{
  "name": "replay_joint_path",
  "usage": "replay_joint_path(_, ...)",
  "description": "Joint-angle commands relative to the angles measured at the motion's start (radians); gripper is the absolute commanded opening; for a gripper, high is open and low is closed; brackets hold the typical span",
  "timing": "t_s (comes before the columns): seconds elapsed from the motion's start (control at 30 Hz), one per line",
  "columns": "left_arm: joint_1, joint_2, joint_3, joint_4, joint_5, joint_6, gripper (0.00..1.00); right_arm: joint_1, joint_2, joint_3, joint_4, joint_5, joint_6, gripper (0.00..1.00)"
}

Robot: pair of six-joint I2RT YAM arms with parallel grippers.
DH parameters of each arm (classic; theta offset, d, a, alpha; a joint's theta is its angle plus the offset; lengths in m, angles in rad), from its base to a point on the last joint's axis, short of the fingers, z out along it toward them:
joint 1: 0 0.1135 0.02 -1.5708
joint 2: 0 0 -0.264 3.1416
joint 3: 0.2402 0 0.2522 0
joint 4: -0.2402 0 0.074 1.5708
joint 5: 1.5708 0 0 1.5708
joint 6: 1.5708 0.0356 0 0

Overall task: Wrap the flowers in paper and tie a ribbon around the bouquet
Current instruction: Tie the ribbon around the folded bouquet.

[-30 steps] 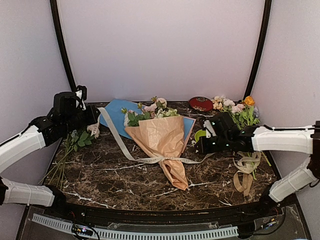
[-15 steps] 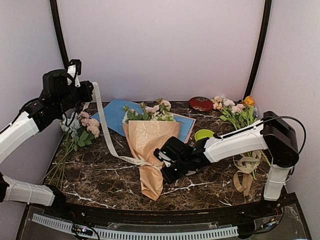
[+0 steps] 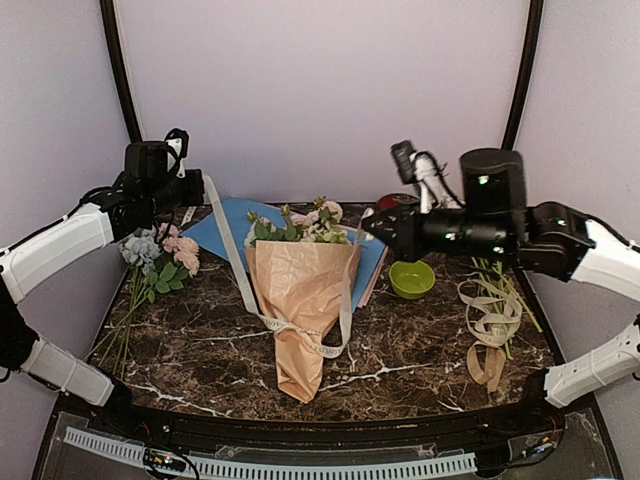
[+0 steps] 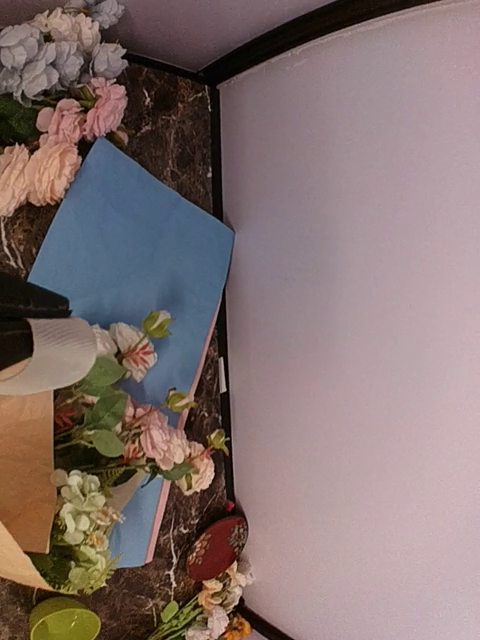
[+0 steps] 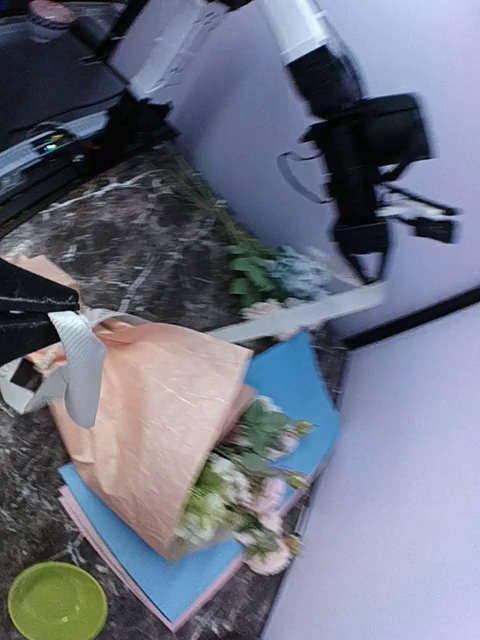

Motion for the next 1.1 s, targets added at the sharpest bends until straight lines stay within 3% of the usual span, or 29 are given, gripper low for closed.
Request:
replay_joint_path(0.0,0.118,0.076,0.035,0.03,-0.034,0.01,0.0,-0.056,-0.223,0.008,-0.109,0.257,0.055,0.0)
replay_joint_path(0.1,0.212,0.134,0.036,0.048,-0.072,0.024,0.0,-0.137,-0.414,-0.129,-0.271,0.414,0.212,0.0)
replay_joint_path(0.17,0.273,0.18,0.047,0.025,-0.102,0.02,0.0,-0.21,-0.491,-0.203,-0.357,0.413,0.27,0.0)
replay_joint_path(0.27,0.404,0.214,0.029,-0.058,-0.096,-0.065,0.0,-0.329,-0.507,-0.301,-0.438,0.376,0.313,0.0)
replay_joint_path(0.4,0.506,0.149,-0.117,-0.045,-0.082,-0.093,0.0,-0.522,-0.508,-0.428,-0.482,0.346,0.37,0.0)
replay_joint_path(0.57,0.648,0.08,-0.261,-0.033,-0.018,-0.142,0.0,-0.841,-0.503,-0.507,-0.37,0.175,0.3,0.0)
replay_joint_path(0.7,0.78,0.076,-0.275,-0.051,0.063,-0.184,0.0,-1.092,-0.439,-0.579,-0.236,0.024,0.319,0.0)
replay_joint_path(0.9,0.897,0.029,-0.32,-0.064,0.08,-0.159,0.0,-1.525,-0.441,-0.786,-0.024,-0.183,0.344,0.0)
replay_joint_path(1.07,0.944,0.029,-0.328,-0.064,0.068,-0.164,0.0,-1.583,-0.359,-0.802,0.0,-0.115,0.294,0.0)
